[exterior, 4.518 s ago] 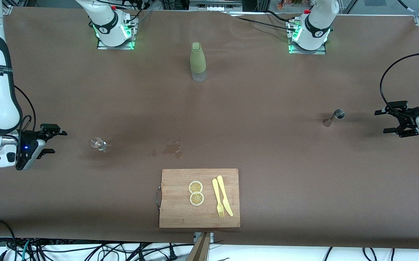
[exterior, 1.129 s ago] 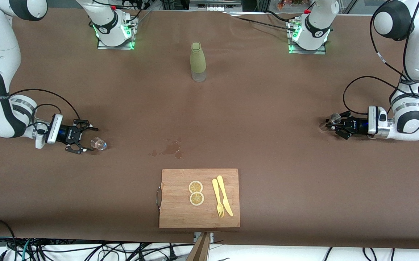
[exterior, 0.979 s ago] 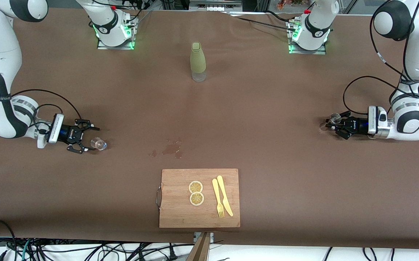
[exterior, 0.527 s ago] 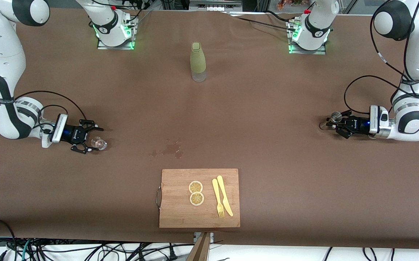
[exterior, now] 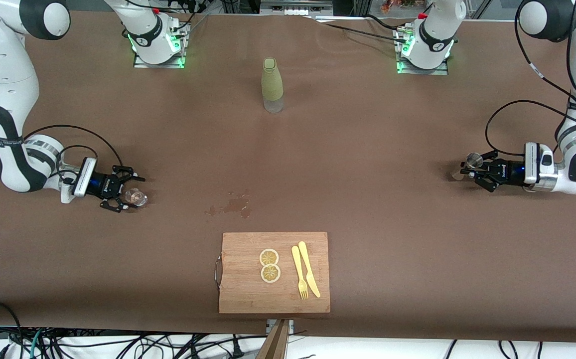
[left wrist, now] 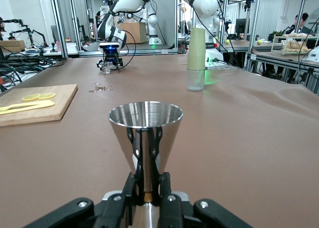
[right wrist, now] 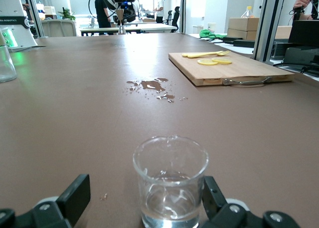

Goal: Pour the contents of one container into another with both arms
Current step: 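Lift the glass with the right gripper while the left gripper lifts the jigger, then carry the jigger inward with the left gripper while the right gripper brings the glass over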

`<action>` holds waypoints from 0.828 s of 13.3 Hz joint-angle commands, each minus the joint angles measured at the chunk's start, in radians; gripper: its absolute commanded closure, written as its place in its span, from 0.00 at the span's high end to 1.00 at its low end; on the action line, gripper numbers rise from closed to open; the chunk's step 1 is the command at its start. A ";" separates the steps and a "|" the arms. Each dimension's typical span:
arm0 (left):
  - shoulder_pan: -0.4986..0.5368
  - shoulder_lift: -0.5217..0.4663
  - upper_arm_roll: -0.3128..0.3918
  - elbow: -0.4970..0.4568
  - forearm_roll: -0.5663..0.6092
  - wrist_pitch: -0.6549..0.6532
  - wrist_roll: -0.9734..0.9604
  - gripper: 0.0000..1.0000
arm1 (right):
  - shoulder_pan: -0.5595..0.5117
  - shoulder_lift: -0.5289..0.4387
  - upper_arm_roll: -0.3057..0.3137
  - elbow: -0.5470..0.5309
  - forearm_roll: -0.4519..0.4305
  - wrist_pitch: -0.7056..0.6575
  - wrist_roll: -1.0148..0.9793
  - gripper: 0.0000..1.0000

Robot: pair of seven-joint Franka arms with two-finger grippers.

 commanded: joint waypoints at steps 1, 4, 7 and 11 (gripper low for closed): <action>-0.039 -0.040 -0.035 -0.013 0.011 0.033 -0.053 0.00 | 0.008 0.020 -0.001 0.008 0.043 -0.016 -0.023 1.00; -0.071 -0.044 -0.101 -0.013 -0.001 0.102 -0.125 0.00 | 0.017 0.027 -0.001 0.009 0.059 -0.016 -0.026 1.00; -0.110 -0.047 -0.146 -0.012 -0.049 0.156 -0.222 0.00 | 0.018 0.027 -0.001 0.010 0.060 -0.016 -0.026 1.00; -0.161 -0.049 -0.230 -0.012 -0.106 0.283 -0.297 0.00 | 0.029 0.037 -0.001 0.011 0.060 -0.016 -0.026 0.64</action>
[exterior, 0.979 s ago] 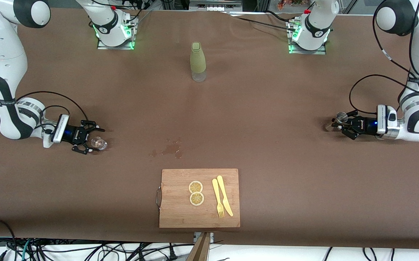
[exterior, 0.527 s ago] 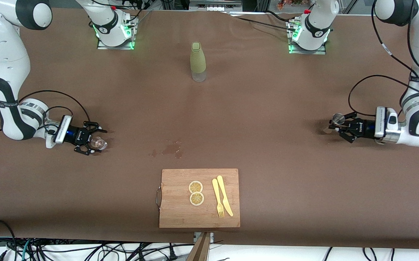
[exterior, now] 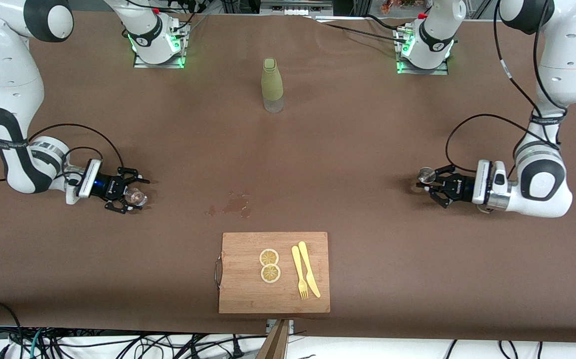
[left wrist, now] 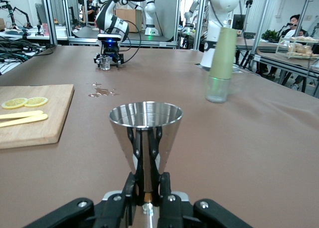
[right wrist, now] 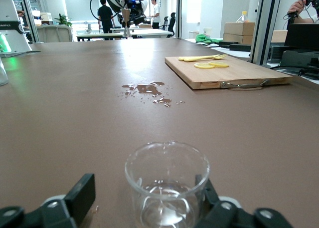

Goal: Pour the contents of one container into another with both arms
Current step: 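Carry the jigger inward with the left gripper while the right gripper brings the glass over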

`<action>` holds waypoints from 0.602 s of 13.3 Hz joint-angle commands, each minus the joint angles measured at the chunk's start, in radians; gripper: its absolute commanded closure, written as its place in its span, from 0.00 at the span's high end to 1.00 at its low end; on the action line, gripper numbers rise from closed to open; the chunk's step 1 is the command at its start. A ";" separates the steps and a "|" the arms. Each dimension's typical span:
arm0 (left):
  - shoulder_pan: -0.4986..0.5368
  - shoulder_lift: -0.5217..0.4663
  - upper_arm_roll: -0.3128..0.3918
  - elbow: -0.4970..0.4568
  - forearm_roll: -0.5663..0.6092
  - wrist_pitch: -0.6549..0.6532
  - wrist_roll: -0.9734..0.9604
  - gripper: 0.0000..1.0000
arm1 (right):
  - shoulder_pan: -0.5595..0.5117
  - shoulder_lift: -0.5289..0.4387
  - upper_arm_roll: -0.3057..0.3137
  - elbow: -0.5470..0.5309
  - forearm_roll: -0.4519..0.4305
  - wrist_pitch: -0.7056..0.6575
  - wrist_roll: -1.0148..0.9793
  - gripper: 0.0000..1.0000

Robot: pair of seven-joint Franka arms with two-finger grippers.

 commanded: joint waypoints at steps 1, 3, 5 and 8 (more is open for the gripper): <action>-0.034 -0.022 -0.036 -0.012 -0.048 0.076 -0.060 0.00 | 0.014 0.026 -0.003 0.012 0.021 -0.015 -0.019 0.61; -0.058 -0.023 -0.073 -0.012 -0.050 0.142 -0.112 0.00 | 0.021 0.026 -0.003 0.012 0.021 -0.007 -0.018 0.57; -0.092 -0.023 -0.106 -0.011 -0.074 0.188 -0.172 0.00 | 0.027 0.026 -0.003 0.015 0.021 -0.003 -0.013 0.53; -0.173 -0.010 -0.130 -0.011 -0.172 0.272 -0.210 0.00 | 0.035 0.029 -0.003 0.017 0.021 -0.003 -0.010 0.42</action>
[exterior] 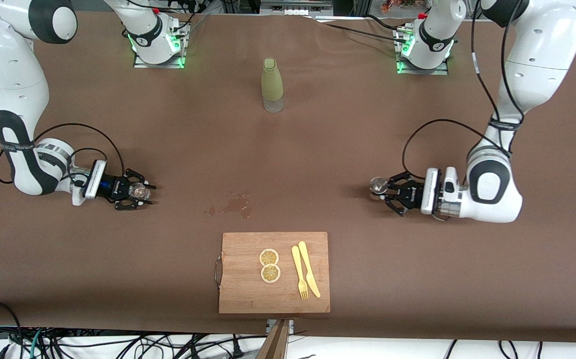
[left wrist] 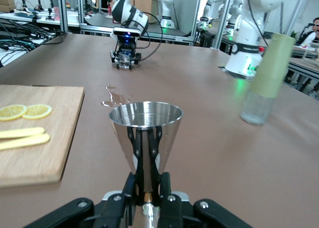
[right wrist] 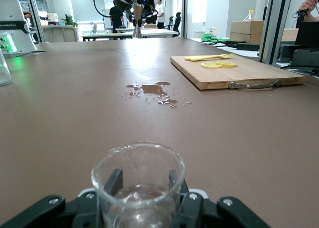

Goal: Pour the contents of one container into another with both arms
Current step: 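Carry the jigger inward with the left gripper while the right gripper brings the glass over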

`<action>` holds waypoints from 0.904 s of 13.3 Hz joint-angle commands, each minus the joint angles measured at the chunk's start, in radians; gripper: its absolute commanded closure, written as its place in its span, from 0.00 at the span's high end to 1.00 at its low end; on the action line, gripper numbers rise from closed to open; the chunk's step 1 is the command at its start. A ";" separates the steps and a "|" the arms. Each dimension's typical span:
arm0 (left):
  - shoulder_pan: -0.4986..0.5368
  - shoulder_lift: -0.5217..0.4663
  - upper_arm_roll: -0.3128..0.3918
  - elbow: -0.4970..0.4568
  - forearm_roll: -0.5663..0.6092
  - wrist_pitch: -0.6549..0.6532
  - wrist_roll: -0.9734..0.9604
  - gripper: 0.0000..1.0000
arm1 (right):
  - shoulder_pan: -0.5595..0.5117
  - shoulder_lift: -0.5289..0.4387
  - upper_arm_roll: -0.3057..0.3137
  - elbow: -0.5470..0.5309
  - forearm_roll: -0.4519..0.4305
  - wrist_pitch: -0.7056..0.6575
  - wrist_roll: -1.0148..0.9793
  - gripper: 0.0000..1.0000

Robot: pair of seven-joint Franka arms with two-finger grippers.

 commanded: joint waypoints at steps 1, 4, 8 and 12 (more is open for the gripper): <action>-0.061 -0.005 -0.019 -0.007 -0.093 0.084 -0.024 0.00 | 0.011 0.018 -0.003 0.016 0.020 -0.003 -0.009 0.37; -0.089 -0.003 -0.093 -0.009 -0.127 0.246 -0.041 0.00 | 0.013 0.018 -0.003 0.022 0.018 -0.003 -0.002 0.30; -0.199 0.018 -0.093 -0.004 -0.242 0.361 -0.096 0.00 | 0.029 0.016 0.002 0.043 0.033 0.004 0.069 0.30; -0.380 0.043 -0.090 0.051 -0.436 0.544 -0.147 0.00 | 0.051 0.015 0.010 0.074 0.053 0.021 0.106 0.24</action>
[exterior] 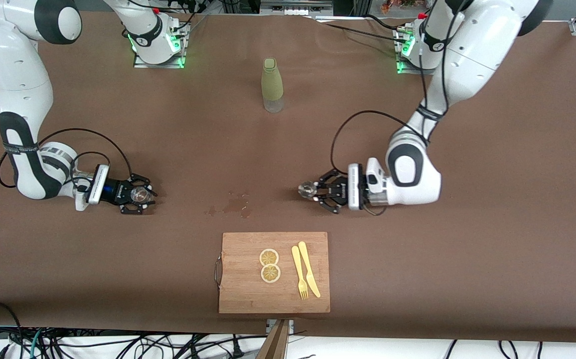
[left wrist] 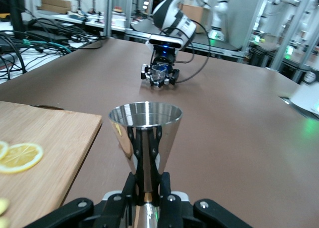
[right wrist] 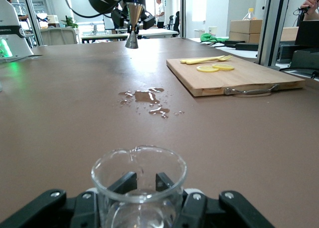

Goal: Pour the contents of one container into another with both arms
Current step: 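Carry the jigger inward with the left gripper while the right gripper brings the glass over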

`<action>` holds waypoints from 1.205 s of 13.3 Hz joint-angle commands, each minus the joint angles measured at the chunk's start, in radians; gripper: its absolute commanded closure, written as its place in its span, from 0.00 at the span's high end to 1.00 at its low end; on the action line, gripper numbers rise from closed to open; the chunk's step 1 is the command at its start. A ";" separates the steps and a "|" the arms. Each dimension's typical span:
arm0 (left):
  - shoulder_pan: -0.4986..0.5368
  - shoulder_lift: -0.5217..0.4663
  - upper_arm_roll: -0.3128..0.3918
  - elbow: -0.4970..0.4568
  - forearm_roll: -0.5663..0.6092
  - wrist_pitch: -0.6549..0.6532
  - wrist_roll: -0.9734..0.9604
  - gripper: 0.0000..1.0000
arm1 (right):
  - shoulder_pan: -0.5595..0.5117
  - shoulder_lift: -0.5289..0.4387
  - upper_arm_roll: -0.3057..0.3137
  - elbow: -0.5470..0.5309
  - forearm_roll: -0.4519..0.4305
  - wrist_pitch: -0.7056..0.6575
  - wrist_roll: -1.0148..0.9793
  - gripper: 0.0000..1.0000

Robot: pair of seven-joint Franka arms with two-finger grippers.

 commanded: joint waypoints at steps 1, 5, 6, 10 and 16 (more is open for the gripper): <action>-0.123 0.016 0.016 0.063 -0.067 0.130 -0.095 0.00 | 0.009 0.009 0.022 0.028 0.026 0.009 0.069 0.24; -0.284 0.046 0.068 0.137 -0.114 0.262 -0.208 0.00 | 0.026 0.008 0.062 0.097 0.020 0.062 0.206 0.24; -0.324 0.066 0.101 0.169 -0.151 0.264 -0.211 0.00 | 0.027 0.006 0.071 0.097 0.022 0.079 0.220 0.23; -0.431 0.140 0.181 0.296 -0.183 0.308 -0.309 0.00 | 0.035 0.003 0.114 0.131 0.025 0.120 0.255 0.15; -0.607 0.238 0.327 0.439 -0.229 0.368 -0.508 0.00 | 0.050 -0.043 0.198 0.161 -0.047 0.238 0.430 0.15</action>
